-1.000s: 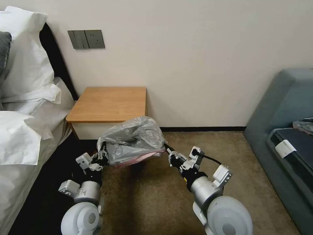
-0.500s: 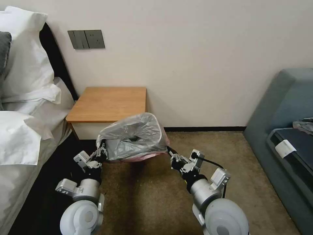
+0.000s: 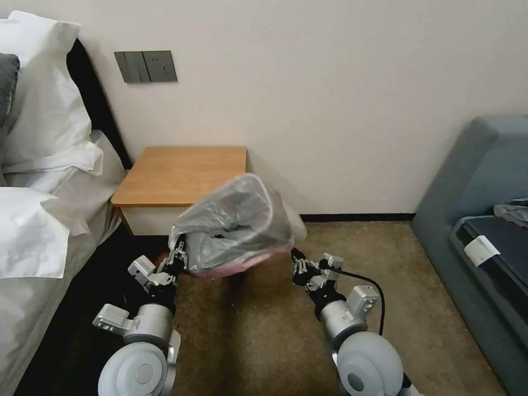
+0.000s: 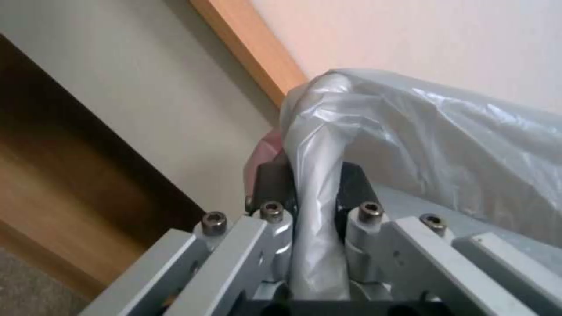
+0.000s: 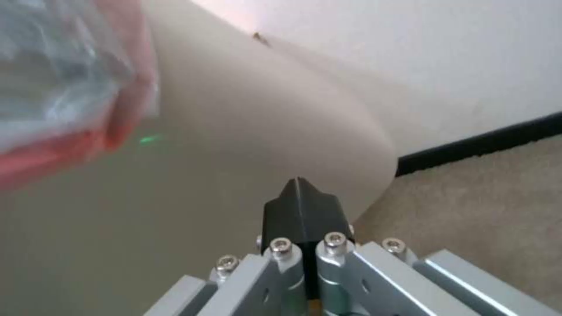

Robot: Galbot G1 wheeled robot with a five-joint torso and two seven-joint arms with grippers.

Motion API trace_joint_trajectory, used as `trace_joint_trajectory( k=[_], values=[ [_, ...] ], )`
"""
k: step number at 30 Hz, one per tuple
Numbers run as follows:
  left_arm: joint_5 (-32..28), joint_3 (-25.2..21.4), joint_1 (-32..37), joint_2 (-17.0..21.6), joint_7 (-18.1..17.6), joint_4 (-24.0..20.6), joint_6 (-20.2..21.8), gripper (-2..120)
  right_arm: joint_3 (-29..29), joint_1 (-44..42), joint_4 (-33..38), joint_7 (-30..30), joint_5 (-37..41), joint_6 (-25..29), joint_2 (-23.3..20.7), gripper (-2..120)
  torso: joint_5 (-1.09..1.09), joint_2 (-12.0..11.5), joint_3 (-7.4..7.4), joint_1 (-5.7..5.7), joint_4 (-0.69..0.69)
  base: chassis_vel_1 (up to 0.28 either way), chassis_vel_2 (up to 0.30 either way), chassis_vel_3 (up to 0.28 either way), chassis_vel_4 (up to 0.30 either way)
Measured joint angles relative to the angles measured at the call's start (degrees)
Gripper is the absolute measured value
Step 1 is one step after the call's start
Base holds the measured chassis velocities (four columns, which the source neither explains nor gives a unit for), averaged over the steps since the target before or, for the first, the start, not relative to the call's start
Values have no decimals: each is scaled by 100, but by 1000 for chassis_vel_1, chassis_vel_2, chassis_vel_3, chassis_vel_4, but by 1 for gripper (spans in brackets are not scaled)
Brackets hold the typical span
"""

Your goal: Pick up the garbage bag from the table and place it over the trash can.

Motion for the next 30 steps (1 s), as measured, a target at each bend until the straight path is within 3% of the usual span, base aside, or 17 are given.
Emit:
trace_joint_trajectory(
  k=[5,8,9,12,14,16,18,21,23,24,25,27,28,30],
  values=[
    [580,-18,-46,64,18,163,-36,5,143,-57,-169,10,-985,153,14,0,0,0,0,0,-1,0,0,0,0],
    [1547,-42,-50,222,121,336,-37,5,372,-94,-266,-330,-1892,784,-84,5,0,0,0,0,-1,0,0,0,0],
    [1547,-42,-50,222,121,336,-37,5,372,-94,-266,-330,-1892,784,-84,5,0,0,0,0,-1,0,0,0,0],
    [2417,10,-34,393,311,454,-21,5,568,186,-309,-1354,-2349,1845,-443,18,0,0,0,0,0,0,0,0,0],
    [2528,26,-32,410,345,469,-24,5,567,255,-314,-1528,-2385,1969,-521,22,0,0,0,0,-1,0,0,0,0],
    [3027,88,-36,496,506,523,-63,5,360,601,-315,-2155,-2421,2240,-966,29,1,0,0,0,-1,0,0,0,0],
    [3493,169,-95,576,658,579,-128,5,-58,1034,-260,-2580,-2369,2080,-1525,23,0,0,0,0,2,0,0,0,0],
    [3703,224,-168,649,725,622,-133,5,-400,1407,-193,-2780,-2362,1781,-1847,15,-1,0,0,0,-2,0,0,0,0],
    [3956,233,-175,719,775,679,-170,5,-950,1956,-127,-2833,-2266,1153,-2119,6,0,0,0,0,-1,0,0,0,0],
    [3956,233,-175,719,775,679,-170,5,-950,1956,-127,-2833,-2266,1153,-2119,6,0,0,0,0,-1,0,0,0,0],
    [4066,233,-170,757,794,709,-200,5,-1244,2246,-99,-2826,-2131,807,-2213,0,-1,0,0,0,-1,0,0,0,0],
    [4204,226,-136,830,814,738,-237,5,-2039,3172,-58,-2690,-1635,-30,-2352,0,0,0,1,0,-1,0,0,0,0],
    [4204,226,-136,830,814,738,-237,5,-2039,3172,-58,-2690,-1635,-30,-2352,0,0,0,1,0,-1,0,0,0,0],
    [4282,201,-98,830,823,738,-257,5,-2749,4116,-129,-2536,-1161,-638,-2311,0,-3,0,1,0,1,0,0,0,0]
  ],
)
